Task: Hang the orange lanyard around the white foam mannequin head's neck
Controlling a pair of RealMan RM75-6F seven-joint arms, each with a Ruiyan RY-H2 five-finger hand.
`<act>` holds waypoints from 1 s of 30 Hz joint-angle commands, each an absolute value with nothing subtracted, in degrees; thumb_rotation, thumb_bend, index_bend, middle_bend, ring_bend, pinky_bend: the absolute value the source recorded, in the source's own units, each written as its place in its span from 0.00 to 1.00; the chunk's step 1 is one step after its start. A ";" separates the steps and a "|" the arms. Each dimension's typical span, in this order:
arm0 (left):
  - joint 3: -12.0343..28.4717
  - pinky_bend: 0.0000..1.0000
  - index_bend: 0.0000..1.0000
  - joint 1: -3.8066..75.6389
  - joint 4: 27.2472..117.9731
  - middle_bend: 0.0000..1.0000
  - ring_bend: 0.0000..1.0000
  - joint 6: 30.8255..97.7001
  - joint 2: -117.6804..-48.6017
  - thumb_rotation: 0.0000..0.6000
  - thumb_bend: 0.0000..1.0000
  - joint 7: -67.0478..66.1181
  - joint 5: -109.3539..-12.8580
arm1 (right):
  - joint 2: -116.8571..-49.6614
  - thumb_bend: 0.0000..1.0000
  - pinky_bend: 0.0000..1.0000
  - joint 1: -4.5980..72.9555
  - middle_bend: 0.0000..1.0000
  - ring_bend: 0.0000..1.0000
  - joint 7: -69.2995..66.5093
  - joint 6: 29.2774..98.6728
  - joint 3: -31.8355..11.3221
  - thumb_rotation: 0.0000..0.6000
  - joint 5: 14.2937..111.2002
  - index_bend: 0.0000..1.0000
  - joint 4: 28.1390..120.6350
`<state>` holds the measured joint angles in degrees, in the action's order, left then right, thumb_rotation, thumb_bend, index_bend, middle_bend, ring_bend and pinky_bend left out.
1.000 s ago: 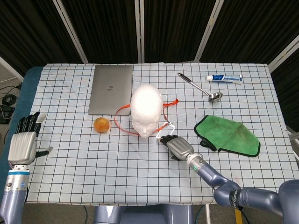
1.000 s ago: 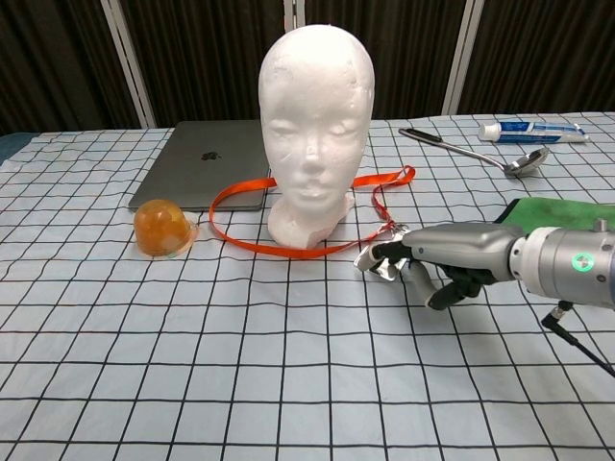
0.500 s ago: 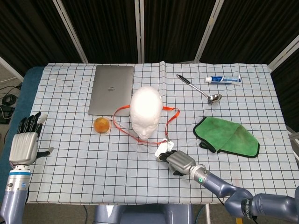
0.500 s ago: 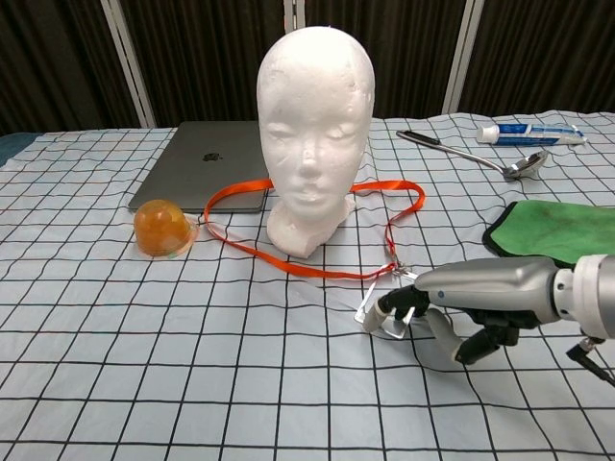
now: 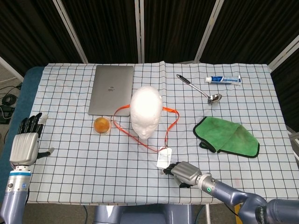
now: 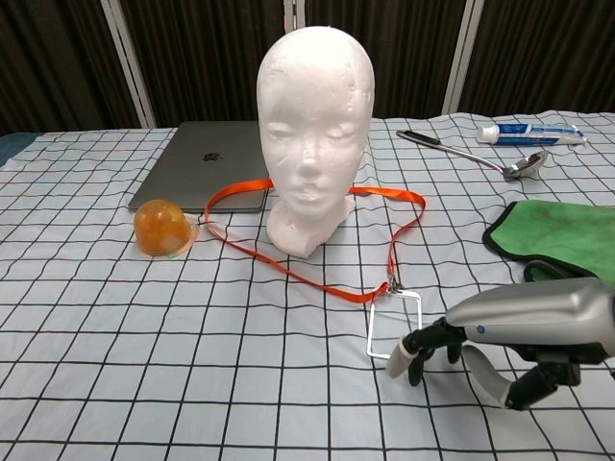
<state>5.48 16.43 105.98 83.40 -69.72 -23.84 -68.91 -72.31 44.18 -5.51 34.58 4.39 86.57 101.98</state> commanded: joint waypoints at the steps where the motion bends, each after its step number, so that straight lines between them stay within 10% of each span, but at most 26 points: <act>1: 5.54 0.00 0.00 16.32 105.99 0.00 0.00 83.39 -69.78 1.00 0.06 -23.96 -68.99 | -70.42 1.00 0.26 44.32 0.24 0.18 -6.28 34.76 5.98 1.00 89.01 0.22 103.74; 19: 4.02 0.00 0.00 13.68 106.83 0.00 0.00 84.59 -68.34 1.00 0.06 -21.69 -72.50 | -57.76 0.99 0.23 27.74 0.23 0.18 -1.92 72.01 10.76 1.00 105.43 0.21 100.25; 21: 3.51 0.00 0.00 13.15 106.71 0.00 0.00 85.05 -68.01 1.00 0.06 -21.21 -73.59 | -58.33 0.88 0.21 24.66 0.21 0.17 -2.88 77.13 10.31 1.00 104.69 0.19 98.33; 26: 1.76 0.00 0.00 11.40 106.27 0.00 0.00 86.08 -67.19 1.00 0.06 -18.88 -76.46 | -61.73 0.13 0.01 17.31 0.03 0.01 -3.17 86.59 8.51 1.00 100.13 0.03 93.51; 30: 0.56 0.00 0.00 10.28 105.82 0.00 0.00 86.54 -66.71 1.00 0.06 -17.40 -77.95 | -63.92 0.00 0.00 13.65 0.00 0.00 -4.30 90.29 7.42 1.00 96.61 0.00 92.42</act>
